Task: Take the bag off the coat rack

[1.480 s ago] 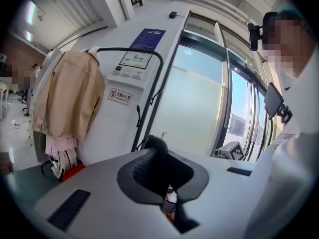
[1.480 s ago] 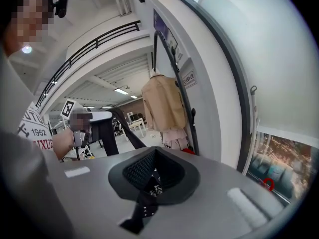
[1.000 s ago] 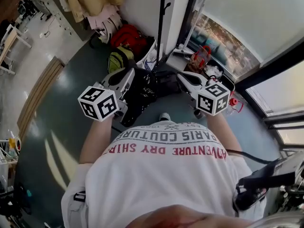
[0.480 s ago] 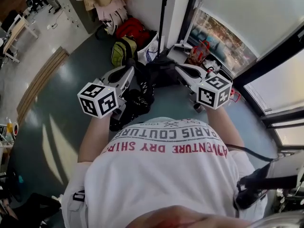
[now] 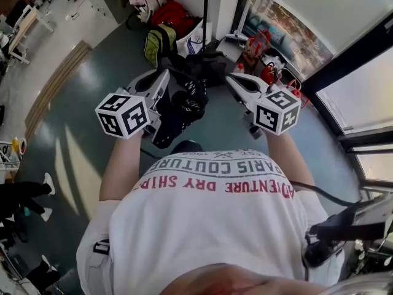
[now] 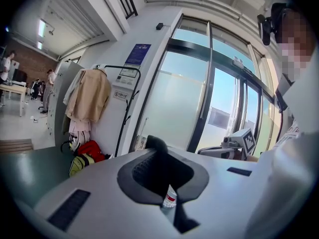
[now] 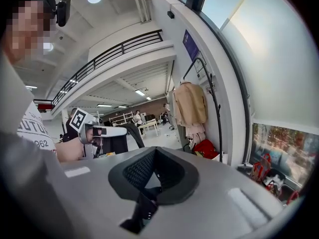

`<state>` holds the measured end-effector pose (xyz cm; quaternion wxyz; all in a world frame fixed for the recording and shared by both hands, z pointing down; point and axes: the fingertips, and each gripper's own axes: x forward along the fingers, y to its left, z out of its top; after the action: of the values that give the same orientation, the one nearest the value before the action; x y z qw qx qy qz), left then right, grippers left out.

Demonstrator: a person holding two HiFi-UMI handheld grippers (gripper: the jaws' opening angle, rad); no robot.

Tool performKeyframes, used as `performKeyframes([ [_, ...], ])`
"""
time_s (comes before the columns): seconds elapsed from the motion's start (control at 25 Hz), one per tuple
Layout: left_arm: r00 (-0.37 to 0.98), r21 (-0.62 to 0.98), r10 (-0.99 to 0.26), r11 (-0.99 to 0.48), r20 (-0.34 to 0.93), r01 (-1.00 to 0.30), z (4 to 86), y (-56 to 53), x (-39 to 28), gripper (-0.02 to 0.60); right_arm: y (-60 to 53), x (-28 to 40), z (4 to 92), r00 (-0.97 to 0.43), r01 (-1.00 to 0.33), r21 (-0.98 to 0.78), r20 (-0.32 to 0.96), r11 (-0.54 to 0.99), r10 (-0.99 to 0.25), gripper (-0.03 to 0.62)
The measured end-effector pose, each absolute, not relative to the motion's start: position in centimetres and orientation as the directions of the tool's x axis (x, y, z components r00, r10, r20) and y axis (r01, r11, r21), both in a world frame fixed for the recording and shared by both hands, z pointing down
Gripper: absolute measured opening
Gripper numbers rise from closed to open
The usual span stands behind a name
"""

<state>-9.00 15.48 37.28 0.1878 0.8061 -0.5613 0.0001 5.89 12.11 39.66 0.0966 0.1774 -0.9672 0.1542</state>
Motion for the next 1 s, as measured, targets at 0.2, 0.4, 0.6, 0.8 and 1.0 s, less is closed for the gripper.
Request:
performKeyframes([
  [0.2, 0.389, 0.306, -0.897, -0.318, 0.209, -0.897, 36.0, 17.1, -5.6, 0.005, 14.3, 8.3, 38.7, -0.92, -0.368, -0.247, 0.235, 0.896, -0.313, 0.002],
  [0.4, 0.411, 0.312, -0.889, -0.339, 0.202, -0.887, 36.1, 19.6, -3.1, 0.005, 17.1, 10.4, 39.6, -0.918, -0.374, -0.248, 0.239, 0.894, -0.317, 0.002],
  [0.6, 0.416, 0.32, -0.882, -0.338, 0.22, -0.885, 35.9, 20.8, -2.1, 0.005, 18.2, 11.4, 39.1, -0.917, -0.376, -0.246, 0.239, 0.893, -0.32, 0.002],
  [0.8, 0.412, 0.315, -0.883, -0.335, 0.223, -0.888, 36.1, 23.0, -1.6, 0.005, 20.3, 12.1, 39.5, -0.921, -0.366, -0.241, 0.232, 0.899, -0.313, 0.0],
  [1.0, 0.421, 0.321, -0.875, -0.338, 0.239, -0.885, 35.3, 23.3, -1.3, 0.005, 20.5, 12.6, 38.3, -0.92, -0.372, -0.249, 0.223, 0.894, -0.321, 0.0],
])
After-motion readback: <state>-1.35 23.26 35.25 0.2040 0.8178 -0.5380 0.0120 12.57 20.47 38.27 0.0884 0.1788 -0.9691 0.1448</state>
